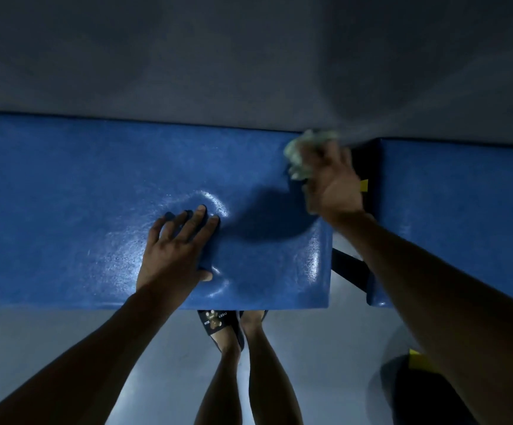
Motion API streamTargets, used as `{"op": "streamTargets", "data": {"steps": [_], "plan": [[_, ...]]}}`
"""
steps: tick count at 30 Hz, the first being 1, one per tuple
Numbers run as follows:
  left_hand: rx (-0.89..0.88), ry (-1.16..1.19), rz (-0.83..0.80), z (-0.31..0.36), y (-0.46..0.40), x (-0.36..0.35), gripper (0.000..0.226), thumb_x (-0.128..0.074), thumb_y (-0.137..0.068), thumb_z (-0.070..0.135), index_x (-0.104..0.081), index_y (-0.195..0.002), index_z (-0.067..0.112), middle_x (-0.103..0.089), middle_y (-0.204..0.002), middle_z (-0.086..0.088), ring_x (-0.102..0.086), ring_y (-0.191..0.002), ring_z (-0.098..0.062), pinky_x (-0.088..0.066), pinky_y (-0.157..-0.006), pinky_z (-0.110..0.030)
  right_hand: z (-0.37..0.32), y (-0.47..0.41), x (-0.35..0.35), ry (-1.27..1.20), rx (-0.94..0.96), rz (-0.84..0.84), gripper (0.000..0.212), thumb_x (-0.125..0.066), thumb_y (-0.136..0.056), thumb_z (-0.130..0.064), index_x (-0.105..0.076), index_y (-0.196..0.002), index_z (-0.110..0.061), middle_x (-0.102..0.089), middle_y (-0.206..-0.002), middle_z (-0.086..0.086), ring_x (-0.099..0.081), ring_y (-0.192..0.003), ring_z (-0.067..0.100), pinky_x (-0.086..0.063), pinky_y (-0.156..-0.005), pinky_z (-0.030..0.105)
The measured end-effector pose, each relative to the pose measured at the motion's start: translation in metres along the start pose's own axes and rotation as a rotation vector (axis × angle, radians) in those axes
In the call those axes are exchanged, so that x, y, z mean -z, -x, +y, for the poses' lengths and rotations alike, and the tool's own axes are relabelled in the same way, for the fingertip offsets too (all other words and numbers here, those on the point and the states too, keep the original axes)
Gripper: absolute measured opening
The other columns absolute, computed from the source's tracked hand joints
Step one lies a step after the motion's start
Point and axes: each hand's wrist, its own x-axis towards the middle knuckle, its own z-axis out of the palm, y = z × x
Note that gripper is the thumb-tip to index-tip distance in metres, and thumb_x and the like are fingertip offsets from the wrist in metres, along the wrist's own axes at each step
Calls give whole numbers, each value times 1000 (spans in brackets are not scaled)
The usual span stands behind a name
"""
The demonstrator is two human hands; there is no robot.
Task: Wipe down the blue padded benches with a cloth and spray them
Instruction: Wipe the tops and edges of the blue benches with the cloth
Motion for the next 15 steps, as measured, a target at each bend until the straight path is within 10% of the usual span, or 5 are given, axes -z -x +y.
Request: {"op": "streamTargets", "data": {"steps": [4,8,12,15], "plan": [[9,23,14,1,1,-1,121,-94,-37,46,-44,-145,27,-43,-153,-2,-48,-132,-32,-32,-111,-51,-20,-16,-9,-87,-495,178,66,-62,-72,-10,-49,-136,-22,-43,-133,15,-45,-111,39,-44,-95,40],[3,28,22,0,1,-1,121,-95,-35,45,-46,-145,25,-44,-152,-3,-49,-131,-32,-31,-111,-50,-89,-24,-32,-88,-205,74,65,-49,-80,-12,-43,-145,-20,-42,-143,15,-38,-129,40,-38,-102,41],[4,15,9,1,1,-1,123,-94,-35,47,-44,-145,25,-43,-153,-3,-48,-131,-33,-30,-111,-50,-102,-23,-21,34,232,18,66,-58,-75,-22,-49,-140,-24,-47,-131,6,-43,-114,30,-53,-75,38],[-4,26,44,0,2,-1,122,-95,-36,45,-44,-145,24,-44,-152,-4,-50,-129,-34,-30,-110,-50,-36,-24,-1,33,176,-21,72,-62,-71,-24,-46,-140,-33,-45,-133,4,-44,-111,32,-52,-86,39]]}}
